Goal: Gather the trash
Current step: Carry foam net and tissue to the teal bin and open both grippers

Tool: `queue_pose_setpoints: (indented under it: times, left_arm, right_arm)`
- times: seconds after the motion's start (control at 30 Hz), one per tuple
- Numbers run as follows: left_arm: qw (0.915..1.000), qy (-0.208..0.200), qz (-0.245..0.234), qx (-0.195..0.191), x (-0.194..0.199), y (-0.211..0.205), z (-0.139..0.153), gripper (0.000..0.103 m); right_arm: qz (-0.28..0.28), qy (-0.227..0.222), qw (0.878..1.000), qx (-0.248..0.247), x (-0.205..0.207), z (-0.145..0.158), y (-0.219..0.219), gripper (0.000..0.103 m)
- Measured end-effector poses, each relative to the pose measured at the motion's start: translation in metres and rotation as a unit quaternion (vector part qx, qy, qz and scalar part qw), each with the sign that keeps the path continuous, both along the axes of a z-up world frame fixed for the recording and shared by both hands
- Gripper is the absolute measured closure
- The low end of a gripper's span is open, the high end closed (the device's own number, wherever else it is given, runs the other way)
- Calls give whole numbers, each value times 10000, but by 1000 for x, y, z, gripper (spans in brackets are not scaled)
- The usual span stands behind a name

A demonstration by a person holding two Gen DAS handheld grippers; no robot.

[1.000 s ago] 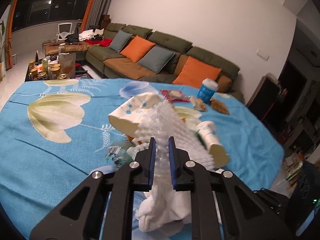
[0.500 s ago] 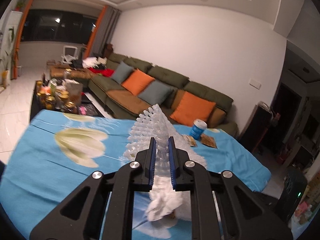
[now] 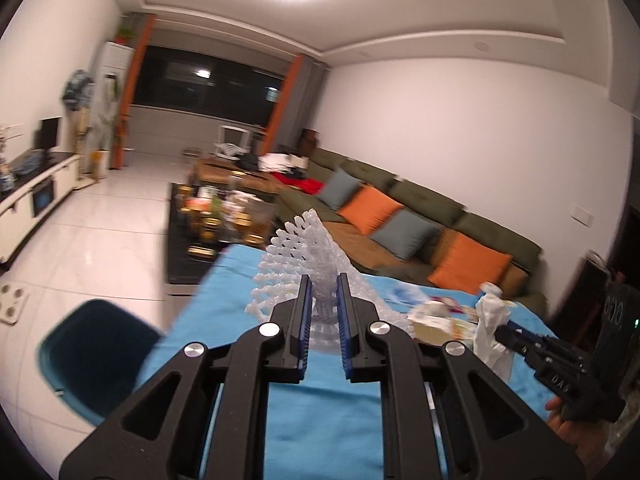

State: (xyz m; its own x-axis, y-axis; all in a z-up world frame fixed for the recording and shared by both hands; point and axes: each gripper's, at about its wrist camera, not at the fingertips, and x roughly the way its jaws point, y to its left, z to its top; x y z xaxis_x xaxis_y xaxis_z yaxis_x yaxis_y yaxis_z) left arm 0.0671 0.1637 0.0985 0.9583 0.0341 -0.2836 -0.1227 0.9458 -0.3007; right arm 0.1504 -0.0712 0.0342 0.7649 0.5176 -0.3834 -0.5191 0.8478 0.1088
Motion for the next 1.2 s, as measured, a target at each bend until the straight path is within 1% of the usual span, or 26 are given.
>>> queue_pose_setpoints:
  times: [0.03, 0.13, 0.23, 0.4, 0.53, 0.67, 0.77, 0.83, 0.87, 0.93, 1.0, 1.13, 1.2]
  left_arm:
    - [9999, 9, 139, 6, -9, 10, 1, 91]
    - [9989, 43, 459, 3, -29, 36, 4, 91]
    - [9968, 104, 791, -1, -47, 62, 4, 91]
    - [9907, 287, 1333, -30, -71, 108, 0, 90]
    - [9848, 510, 1660, -99, -89, 142, -12, 90]
    - [9778, 811, 1924, -149, -99, 178, -27, 90]
    - [9727, 1064, 2051, -216, -101, 206, -42, 91]
    - [9703, 1233, 2069, -218, -92, 223, -55, 90]
    - [9686, 1368, 2066, -203, -80, 228, -61, 90]
    - [9659, 1541, 2075, -166, -68, 241, -70, 90]
    - [9629, 1722, 2073, -145, -40, 245, -83, 90]
    - [9573, 2064, 2024, -94, -6, 256, -107, 90]
    - [9534, 2294, 1953, -154, 16, 267, -125, 90]
  right_arm:
    - [76, 3, 10000, 2, 2, 1, 6, 93]
    - [562, 64, 9984, 37, 13, 4, 45, 93]
    - [910, 119, 9958, 13, 20, 7, 77, 93]
    - [1529, 315, 9877, -10, 34, 8, 141, 93]
    - [2040, 663, 9767, -20, 48, 6, 198, 93]
    - [2338, 1028, 9668, -129, 62, -2, 247, 93]
    - [2509, 1302, 9587, -301, 72, -13, 285, 93]
    - [2567, 1470, 9544, -412, 78, -22, 306, 93]
    - [2587, 1529, 9527, -447, 79, -26, 313, 93]
    - [2623, 1726, 9477, -575, 85, -36, 333, 93]
    - [2625, 1857, 9443, -697, 91, -48, 347, 93]
    - [2563, 2141, 9372, -1004, 101, -69, 378, 93]
    - [2540, 2263, 9332, -1155, 104, -77, 389, 93]
